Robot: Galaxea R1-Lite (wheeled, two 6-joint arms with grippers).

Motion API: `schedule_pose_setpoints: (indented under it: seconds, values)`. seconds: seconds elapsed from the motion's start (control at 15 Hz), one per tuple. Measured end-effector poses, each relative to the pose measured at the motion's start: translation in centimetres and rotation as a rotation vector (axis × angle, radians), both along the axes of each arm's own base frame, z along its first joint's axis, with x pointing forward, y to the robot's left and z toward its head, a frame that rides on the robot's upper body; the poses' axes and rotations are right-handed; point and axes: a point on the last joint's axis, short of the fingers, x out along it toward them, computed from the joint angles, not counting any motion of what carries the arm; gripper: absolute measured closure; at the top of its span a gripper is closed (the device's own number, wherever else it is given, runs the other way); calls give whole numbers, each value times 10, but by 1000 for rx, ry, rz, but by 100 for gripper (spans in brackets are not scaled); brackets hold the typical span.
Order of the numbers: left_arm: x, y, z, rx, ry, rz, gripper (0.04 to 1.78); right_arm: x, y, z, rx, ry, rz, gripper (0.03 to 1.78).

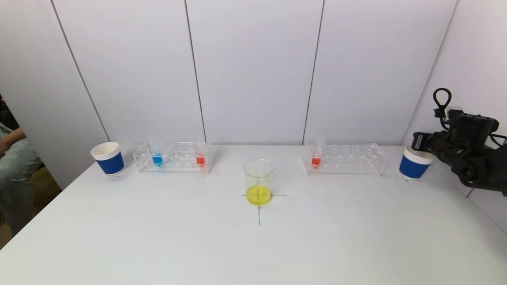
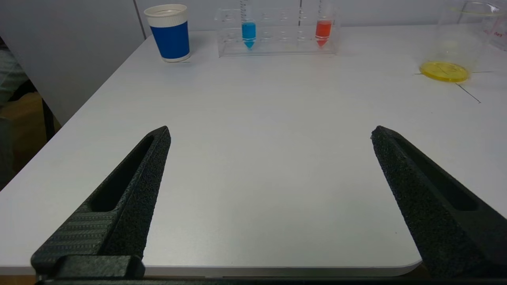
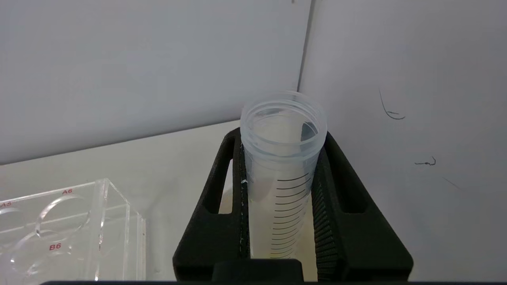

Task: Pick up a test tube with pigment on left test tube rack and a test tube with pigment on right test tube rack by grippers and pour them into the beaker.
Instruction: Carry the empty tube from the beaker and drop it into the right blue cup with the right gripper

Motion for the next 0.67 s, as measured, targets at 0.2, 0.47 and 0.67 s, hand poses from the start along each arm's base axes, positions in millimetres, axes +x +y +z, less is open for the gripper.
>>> schedule_pose_setpoints:
  seconds: [0.2, 0.47, 0.67]
  values:
    - [0, 0, 0, 0, 0, 1, 5, -2, -2, -1, 1, 5, -4, 131]
    - [0, 0, 0, 0, 0, 0, 5, -2, -2, -1, 2, 5, -6, 131]
    - [0, 0, 0, 0, 0, 1, 5, -3, -2, -1, 3, 9, -5, 131]
